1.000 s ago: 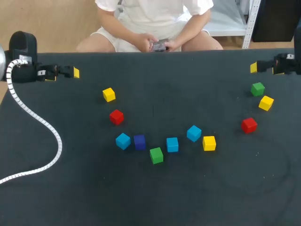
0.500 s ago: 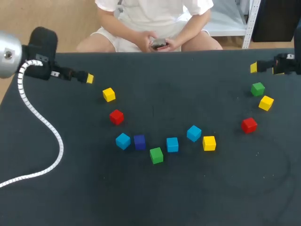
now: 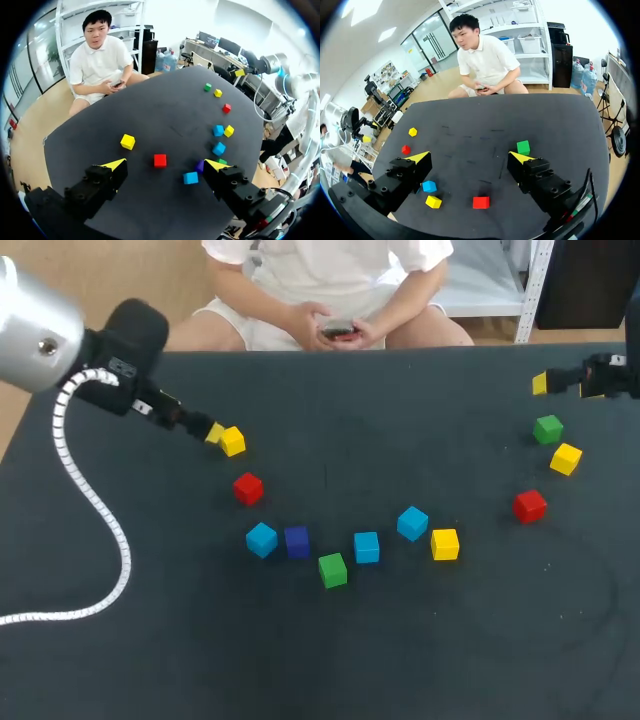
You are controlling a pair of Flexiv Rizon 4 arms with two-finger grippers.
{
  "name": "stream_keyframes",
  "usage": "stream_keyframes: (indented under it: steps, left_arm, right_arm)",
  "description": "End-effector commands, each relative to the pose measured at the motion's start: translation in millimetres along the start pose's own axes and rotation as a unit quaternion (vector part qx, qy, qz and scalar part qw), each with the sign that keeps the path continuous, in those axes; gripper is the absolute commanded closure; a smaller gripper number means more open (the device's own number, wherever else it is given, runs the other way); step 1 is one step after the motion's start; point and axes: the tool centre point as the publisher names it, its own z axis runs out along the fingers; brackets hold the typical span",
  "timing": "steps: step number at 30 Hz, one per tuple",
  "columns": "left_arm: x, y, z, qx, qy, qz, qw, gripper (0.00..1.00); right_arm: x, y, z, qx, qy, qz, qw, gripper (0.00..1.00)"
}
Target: Place the blue cubes, place green cubes on the blue cubes, place the yellow cubes on the green cubes, then place the red cubes on the yellow cubes, and place purple cube on the red cubes.
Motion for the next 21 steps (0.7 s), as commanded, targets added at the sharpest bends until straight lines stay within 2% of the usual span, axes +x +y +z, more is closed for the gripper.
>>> stream_keyframes:
  steps: [1,21]
  left_arm:
    - [-8.1,-4.7,6.5,-0.007,0.042,-0.002,0.999,0.0]
    - [-8.2,-5.0,7.4,-0.002,0.037,-0.008,0.999,0.0]
  right_arm:
    - [0.3,0.6,-0.6,0.001,0.0,0.0,1.0,0.0]
    - [0.3,0.6,-0.6,0.001,0.0,0.0,1.0,0.0]
